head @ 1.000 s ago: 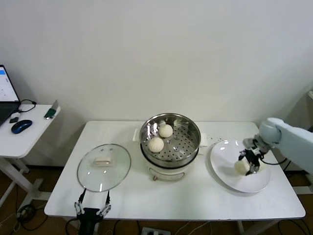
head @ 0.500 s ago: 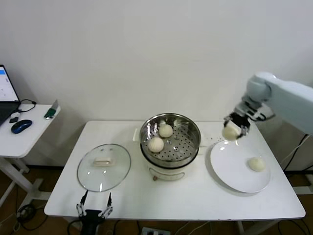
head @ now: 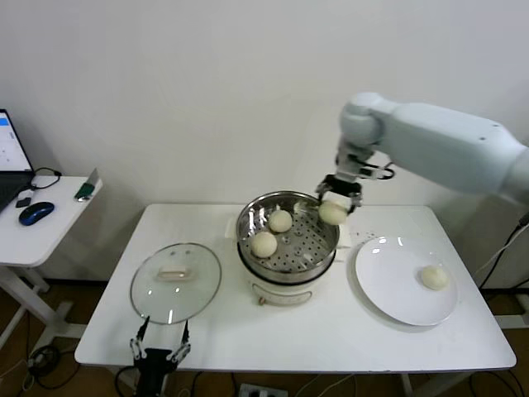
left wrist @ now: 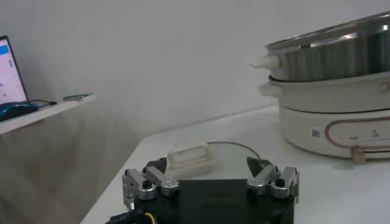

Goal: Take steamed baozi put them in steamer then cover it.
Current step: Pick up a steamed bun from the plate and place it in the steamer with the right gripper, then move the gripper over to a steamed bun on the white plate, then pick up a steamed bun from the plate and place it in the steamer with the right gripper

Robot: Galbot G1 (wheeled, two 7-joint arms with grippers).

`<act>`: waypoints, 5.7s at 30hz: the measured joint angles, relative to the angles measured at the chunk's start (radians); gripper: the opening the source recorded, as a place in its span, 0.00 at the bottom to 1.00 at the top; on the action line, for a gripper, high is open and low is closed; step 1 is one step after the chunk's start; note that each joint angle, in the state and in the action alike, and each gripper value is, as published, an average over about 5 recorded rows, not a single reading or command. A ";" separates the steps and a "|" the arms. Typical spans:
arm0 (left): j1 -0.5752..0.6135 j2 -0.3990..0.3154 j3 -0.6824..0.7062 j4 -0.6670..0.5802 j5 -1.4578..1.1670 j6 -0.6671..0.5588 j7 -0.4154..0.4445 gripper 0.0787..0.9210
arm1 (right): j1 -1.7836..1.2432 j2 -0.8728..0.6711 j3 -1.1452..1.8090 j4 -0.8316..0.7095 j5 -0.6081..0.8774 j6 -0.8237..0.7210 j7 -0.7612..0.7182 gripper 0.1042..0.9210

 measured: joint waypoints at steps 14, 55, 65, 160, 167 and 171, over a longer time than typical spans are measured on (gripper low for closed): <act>-0.005 0.019 -0.016 -0.007 -0.016 0.000 0.000 0.88 | -0.083 0.181 -0.048 0.004 -0.081 0.066 0.028 0.76; -0.013 0.041 -0.024 -0.003 -0.045 -0.004 -0.001 0.88 | -0.034 0.010 -0.049 0.001 -0.039 -0.138 0.092 0.88; -0.028 0.050 -0.022 0.004 -0.052 -0.004 0.000 0.88 | 0.011 -0.224 -0.084 0.027 0.179 -0.513 0.183 0.88; -0.004 0.011 0.011 -0.035 0.011 0.017 0.014 0.88 | -0.152 -0.174 0.103 -0.473 0.299 -0.596 0.079 0.69; 0.000 0.019 0.031 -0.042 0.011 0.016 0.016 0.88 | -0.010 -0.055 -0.087 -0.440 0.524 -0.653 0.090 0.69; 0.004 0.027 0.040 -0.044 0.008 0.014 0.018 0.88 | 0.033 0.001 -0.169 -0.400 0.625 -0.686 0.109 0.69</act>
